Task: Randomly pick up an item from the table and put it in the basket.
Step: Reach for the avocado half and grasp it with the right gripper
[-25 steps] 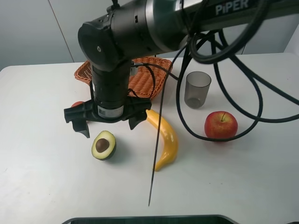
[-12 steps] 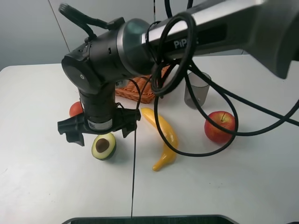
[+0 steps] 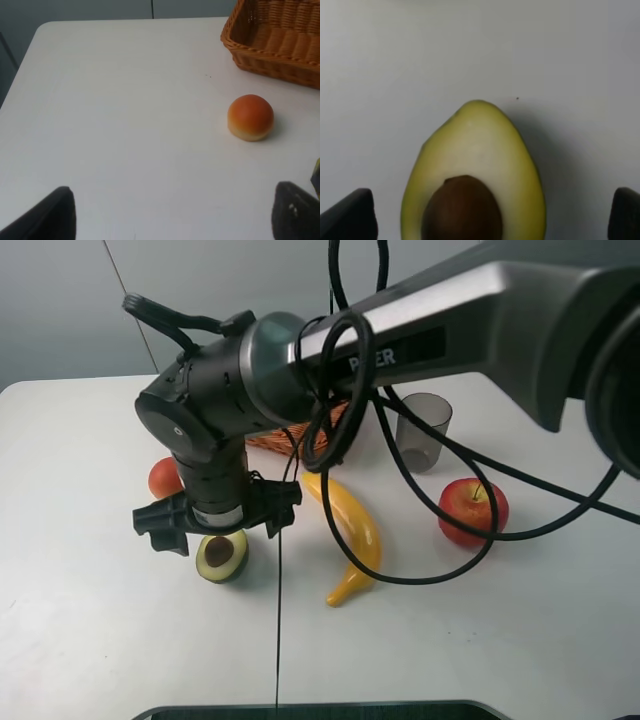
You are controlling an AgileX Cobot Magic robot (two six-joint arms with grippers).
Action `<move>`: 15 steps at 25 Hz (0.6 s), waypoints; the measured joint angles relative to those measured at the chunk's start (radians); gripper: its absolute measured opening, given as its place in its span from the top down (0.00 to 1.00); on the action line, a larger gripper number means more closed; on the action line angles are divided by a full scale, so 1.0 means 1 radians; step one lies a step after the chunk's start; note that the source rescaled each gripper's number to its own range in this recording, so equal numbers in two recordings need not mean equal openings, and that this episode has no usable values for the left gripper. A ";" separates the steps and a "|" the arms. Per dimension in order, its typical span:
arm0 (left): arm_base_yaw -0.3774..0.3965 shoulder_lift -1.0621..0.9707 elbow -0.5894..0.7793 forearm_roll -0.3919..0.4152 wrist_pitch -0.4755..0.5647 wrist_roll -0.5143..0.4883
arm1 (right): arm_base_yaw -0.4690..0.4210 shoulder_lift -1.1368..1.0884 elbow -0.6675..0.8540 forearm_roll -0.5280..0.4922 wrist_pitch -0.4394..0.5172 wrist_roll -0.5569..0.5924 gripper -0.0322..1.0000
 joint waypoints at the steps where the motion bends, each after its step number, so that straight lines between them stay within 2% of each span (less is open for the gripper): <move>1: 0.000 0.000 0.000 0.000 0.000 0.000 | 0.000 0.004 0.000 0.000 0.000 0.000 0.00; 15: 0.000 0.000 0.000 0.000 0.000 0.000 | 0.000 0.042 0.000 -0.008 -0.049 0.025 0.00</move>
